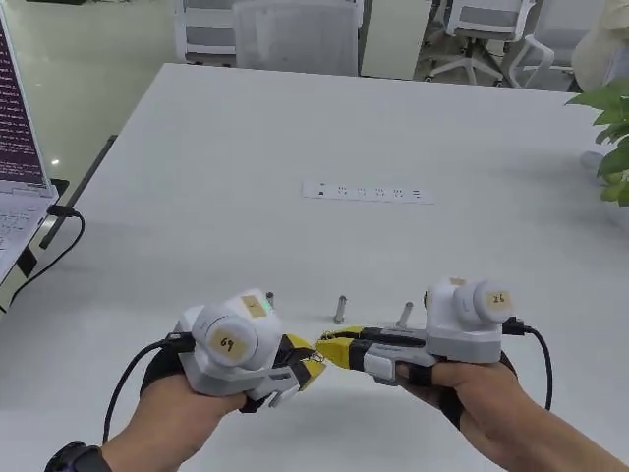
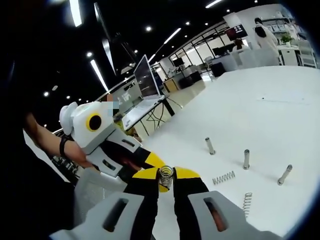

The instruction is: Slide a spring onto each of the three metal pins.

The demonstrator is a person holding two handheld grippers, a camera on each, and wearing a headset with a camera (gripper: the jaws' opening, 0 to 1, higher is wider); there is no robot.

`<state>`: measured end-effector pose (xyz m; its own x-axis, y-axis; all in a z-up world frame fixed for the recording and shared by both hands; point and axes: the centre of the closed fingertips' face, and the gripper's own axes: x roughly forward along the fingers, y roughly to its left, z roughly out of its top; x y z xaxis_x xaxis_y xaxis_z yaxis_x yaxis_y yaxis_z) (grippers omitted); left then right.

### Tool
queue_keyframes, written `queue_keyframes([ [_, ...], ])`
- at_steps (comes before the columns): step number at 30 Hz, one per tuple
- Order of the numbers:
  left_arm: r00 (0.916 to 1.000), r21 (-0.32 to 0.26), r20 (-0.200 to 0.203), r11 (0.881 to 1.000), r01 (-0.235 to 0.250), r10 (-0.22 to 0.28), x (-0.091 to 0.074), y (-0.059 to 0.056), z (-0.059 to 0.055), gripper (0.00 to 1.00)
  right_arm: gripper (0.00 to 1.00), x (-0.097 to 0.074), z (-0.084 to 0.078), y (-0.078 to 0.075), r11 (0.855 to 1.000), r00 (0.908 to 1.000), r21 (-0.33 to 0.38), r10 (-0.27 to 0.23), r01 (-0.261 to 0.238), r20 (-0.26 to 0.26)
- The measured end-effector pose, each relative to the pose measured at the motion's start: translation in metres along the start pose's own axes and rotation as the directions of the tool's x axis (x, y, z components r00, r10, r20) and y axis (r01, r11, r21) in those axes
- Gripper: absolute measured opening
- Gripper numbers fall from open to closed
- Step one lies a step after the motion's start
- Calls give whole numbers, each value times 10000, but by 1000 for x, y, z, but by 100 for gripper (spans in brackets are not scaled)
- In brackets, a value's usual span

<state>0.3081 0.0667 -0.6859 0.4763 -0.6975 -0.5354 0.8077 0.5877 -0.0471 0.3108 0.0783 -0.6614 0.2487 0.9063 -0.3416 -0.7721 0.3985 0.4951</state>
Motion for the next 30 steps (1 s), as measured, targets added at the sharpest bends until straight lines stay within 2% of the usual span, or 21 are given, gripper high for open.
queue_keyframes([
  [5,9999,26,117,10000,-43,43,2,2,4,4,8,-3,8,1,9999,10000,-121,54,-53,83],
  [8,9994,-9,360,10000,-16,16,2,2,9,3,8,-3,6,1,9984,9998,-557,-26,15,-194],
  [16,9984,167,537,9997,190,-198,4,-2,13,2,8,-7,9,3,9949,9993,-1004,-56,19,-367],
  [20,9971,265,706,9993,271,-289,5,-4,17,2,8,-11,10,4,9892,9974,-1463,-56,-51,-724],
  [24,9951,324,890,9987,398,-426,6,-6,22,2,9,-15,12,3,9775,9922,-2100,-81,-183,-1242],
  [27,9929,379,1025,9977,569,-605,7,-10,26,2,9,-20,12,4,9611,9838,-2733,-93,-408,-1793],
  [30,9910,523,1096,9961,713,-767,7,-14,30,2,10,-23,13,6,9498,9747,-3057,-36,-666,-2237],
])
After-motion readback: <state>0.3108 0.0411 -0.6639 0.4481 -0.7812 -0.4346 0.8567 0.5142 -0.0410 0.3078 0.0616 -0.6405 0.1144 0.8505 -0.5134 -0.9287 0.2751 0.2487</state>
